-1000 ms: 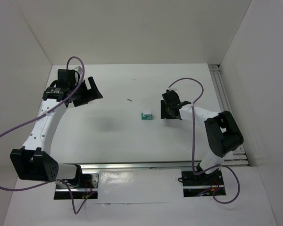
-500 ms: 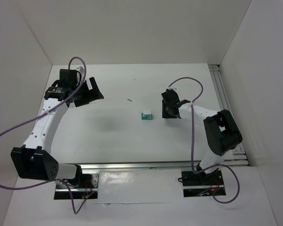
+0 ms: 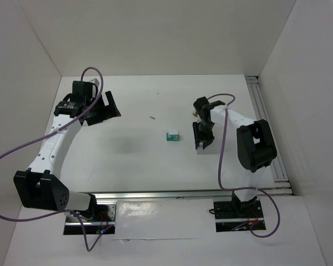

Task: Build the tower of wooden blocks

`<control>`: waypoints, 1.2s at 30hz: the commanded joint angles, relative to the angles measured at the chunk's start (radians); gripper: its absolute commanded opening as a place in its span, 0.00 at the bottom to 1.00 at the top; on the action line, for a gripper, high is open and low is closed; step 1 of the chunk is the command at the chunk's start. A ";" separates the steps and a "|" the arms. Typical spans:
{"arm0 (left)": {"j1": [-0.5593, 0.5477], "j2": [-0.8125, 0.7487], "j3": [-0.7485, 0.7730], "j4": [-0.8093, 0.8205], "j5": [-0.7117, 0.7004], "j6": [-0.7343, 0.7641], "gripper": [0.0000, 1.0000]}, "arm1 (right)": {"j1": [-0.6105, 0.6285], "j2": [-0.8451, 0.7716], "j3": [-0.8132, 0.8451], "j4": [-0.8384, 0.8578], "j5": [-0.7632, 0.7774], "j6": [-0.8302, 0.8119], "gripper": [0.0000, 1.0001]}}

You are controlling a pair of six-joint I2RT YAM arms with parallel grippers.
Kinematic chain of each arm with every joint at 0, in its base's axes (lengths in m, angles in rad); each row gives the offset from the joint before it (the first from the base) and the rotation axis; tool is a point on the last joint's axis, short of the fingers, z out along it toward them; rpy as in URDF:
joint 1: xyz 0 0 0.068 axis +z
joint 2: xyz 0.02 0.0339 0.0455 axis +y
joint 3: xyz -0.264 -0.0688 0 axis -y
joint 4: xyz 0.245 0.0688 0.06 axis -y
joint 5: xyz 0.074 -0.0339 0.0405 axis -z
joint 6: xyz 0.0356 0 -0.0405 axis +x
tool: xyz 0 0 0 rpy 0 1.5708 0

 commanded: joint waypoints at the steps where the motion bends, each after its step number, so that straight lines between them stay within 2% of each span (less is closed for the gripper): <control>1: -0.005 0.010 0.034 0.014 -0.020 0.009 0.99 | 0.011 0.012 -0.006 -0.131 -0.069 -0.026 0.35; 7: -0.005 0.010 0.025 0.014 -0.030 0.009 0.99 | -0.002 0.097 0.032 -0.131 -0.060 -0.027 0.35; 12: -0.005 0.010 0.016 0.014 -0.030 0.019 0.99 | -0.025 0.198 0.084 -0.119 -0.121 -0.072 0.36; 20: -0.005 0.010 0.016 0.014 -0.030 0.019 0.99 | -0.034 0.220 0.205 -0.159 -0.082 -0.083 0.32; 21: -0.005 0.010 0.016 0.014 -0.030 0.019 0.99 | -0.022 0.220 0.205 -0.159 -0.071 -0.083 0.42; 23: -0.005 0.010 0.016 0.023 -0.020 0.009 0.99 | -0.011 0.191 0.196 -0.124 -0.062 -0.063 0.47; 24: -0.005 0.020 0.016 0.023 -0.020 0.009 0.99 | -0.011 0.190 0.187 -0.114 -0.052 -0.063 0.52; 25: -0.005 0.020 0.016 0.023 -0.011 0.009 0.99 | -0.002 0.168 0.187 -0.105 -0.034 -0.049 0.69; 28: -0.014 0.020 0.016 0.023 -0.011 0.009 0.99 | 0.023 0.105 0.121 -0.041 0.032 -0.001 0.75; 30: -0.014 0.020 0.016 0.023 -0.011 0.009 0.99 | 0.046 0.054 0.040 0.043 0.115 0.046 0.75; 32: -0.014 0.020 0.016 0.023 -0.011 0.009 0.99 | 0.076 -0.045 -0.031 0.125 0.161 0.069 0.84; 34: -0.023 0.020 0.016 0.023 -0.011 0.009 0.99 | 0.096 -0.124 -0.158 0.287 0.172 0.078 0.91; 36: -0.023 0.020 0.016 0.023 -0.011 0.009 0.99 | 0.122 -0.225 -0.268 0.381 0.185 0.098 0.91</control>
